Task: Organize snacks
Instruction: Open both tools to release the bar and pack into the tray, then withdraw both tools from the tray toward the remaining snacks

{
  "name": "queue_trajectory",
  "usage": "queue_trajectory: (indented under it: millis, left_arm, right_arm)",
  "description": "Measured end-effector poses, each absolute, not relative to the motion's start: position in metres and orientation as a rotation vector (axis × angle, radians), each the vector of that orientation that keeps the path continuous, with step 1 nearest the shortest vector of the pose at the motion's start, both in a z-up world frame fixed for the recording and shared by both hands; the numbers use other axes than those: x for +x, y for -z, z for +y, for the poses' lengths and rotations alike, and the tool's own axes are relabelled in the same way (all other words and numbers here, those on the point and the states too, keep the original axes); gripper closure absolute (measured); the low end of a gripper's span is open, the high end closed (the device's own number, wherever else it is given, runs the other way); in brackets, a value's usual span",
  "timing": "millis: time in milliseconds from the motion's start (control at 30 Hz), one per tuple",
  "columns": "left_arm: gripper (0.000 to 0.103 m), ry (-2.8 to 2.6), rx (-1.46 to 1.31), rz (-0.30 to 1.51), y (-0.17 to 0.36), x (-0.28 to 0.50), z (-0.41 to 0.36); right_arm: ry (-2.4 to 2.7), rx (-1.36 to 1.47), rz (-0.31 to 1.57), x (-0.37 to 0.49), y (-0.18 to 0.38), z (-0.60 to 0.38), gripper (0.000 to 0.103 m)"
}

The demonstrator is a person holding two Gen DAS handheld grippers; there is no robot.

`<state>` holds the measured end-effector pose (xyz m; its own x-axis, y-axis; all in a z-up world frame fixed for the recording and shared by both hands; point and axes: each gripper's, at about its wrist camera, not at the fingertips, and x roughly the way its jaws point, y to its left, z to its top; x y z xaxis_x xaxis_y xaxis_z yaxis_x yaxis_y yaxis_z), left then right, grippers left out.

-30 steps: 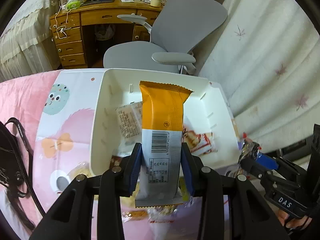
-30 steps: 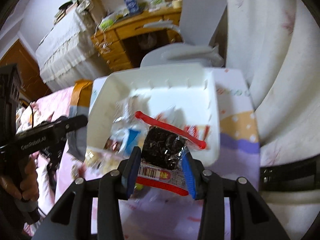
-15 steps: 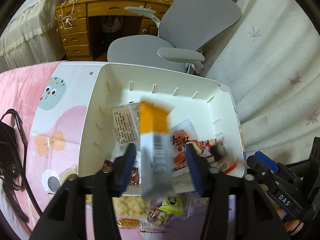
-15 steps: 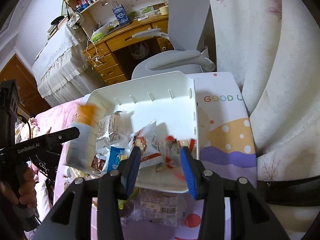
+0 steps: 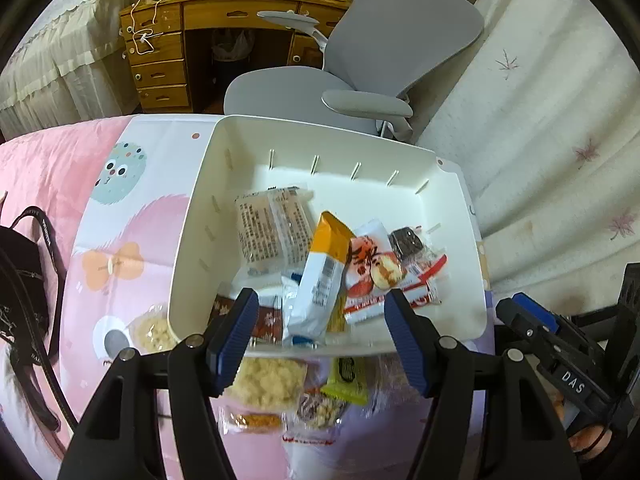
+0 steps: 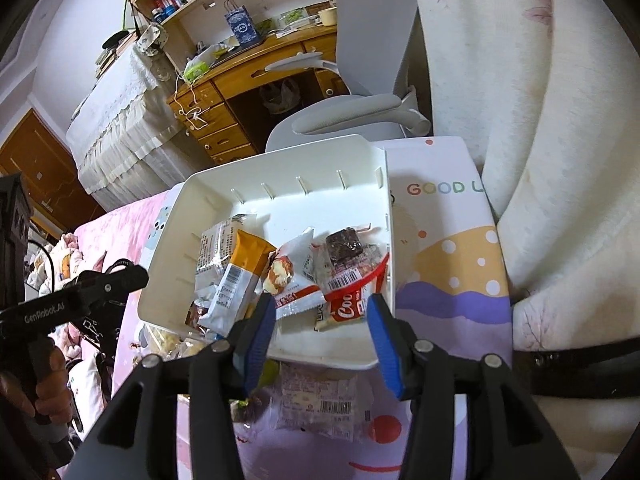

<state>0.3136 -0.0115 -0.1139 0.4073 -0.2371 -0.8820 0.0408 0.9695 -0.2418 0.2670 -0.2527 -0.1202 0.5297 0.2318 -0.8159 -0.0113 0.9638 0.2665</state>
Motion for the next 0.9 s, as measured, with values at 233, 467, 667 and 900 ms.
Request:
queue_trajectory:
  millis: [233,467,667,900]
  left_arm:
    - [0.038,0.197,-0.161,1.158,0.105,0.289,-0.016]
    - [0.034,0.241,-0.142,1.177,0.101,0.266,-0.018]
    - [0.031,0.259,-0.081,1.213,0.112,0.249,-0.021]
    - [0.031,0.286,-0.06,1.296,0.136,0.235,-0.027]
  right_arm:
    - [-0.113,0.267,0.99,0.244,0.11,-0.26,0.045]
    - [-0.081,0.271,0.954,0.218,0.101,-0.266,0.035]
    - [-0.073,0.252,0.927,0.197,0.105,-0.264,0.03]
    - [-0.101,0.153,0.91,0.177,0.121,-0.25,0.029]
